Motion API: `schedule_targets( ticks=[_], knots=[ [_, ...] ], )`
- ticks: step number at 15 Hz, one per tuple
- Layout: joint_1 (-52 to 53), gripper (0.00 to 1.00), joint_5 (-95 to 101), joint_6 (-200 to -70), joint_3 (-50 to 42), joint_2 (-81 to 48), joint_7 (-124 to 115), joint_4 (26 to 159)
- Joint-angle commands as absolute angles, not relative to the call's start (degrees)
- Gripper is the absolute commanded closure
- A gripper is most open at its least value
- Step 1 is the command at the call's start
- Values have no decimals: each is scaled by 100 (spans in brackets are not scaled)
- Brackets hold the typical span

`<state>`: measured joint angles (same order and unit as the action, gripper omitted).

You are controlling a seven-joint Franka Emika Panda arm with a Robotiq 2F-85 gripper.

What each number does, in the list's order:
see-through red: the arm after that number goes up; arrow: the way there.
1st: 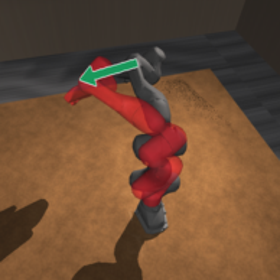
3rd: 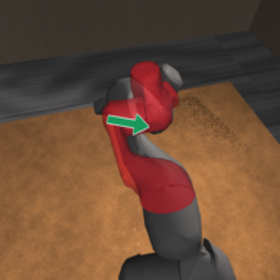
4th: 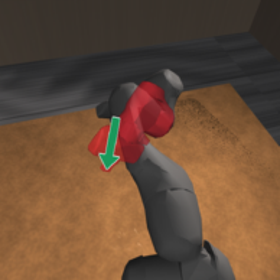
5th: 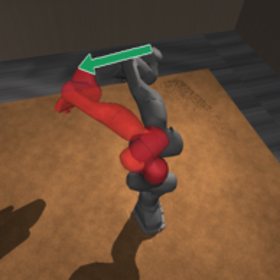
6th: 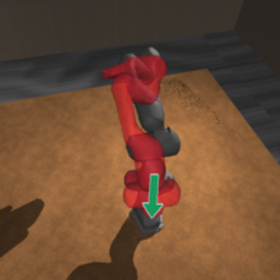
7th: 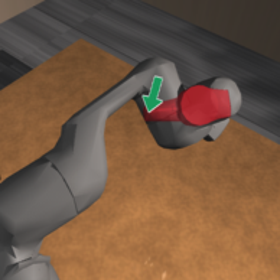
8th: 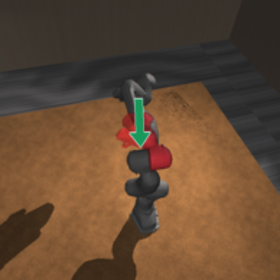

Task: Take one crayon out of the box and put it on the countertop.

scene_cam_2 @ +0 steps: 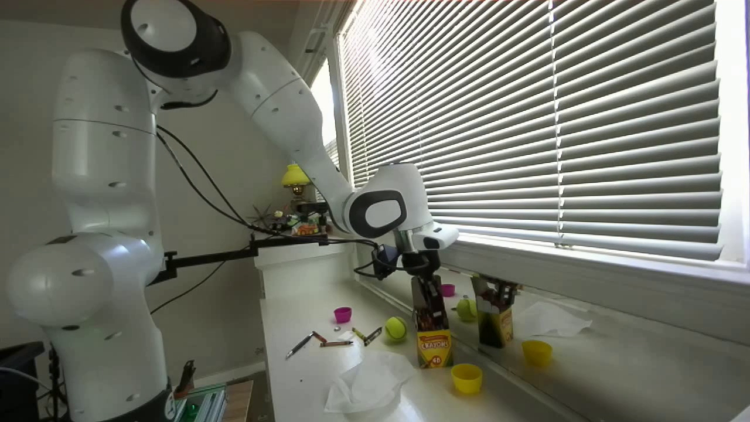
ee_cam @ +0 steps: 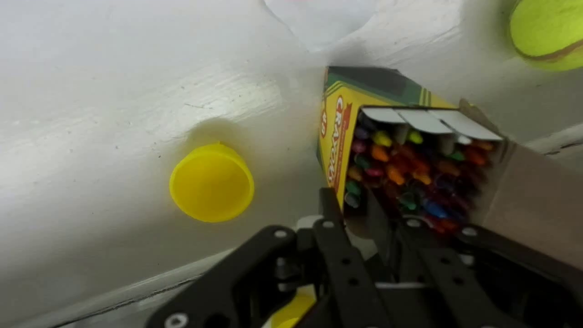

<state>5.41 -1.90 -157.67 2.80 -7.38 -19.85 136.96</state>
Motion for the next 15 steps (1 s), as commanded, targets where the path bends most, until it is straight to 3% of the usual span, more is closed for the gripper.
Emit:
schedule_targets(
  ticks=[1,3,12,15],
  knots=[
    [641,83,-46,-15796,232,-874,-2211,13520],
    [655,88,-33,-15806,225,-899,-2216,13495],
    [665,80,-40,-15800,177,-1016,-2234,13420],
    [674,84,-23,-15806,156,-1050,-2254,13409]
  ],
)
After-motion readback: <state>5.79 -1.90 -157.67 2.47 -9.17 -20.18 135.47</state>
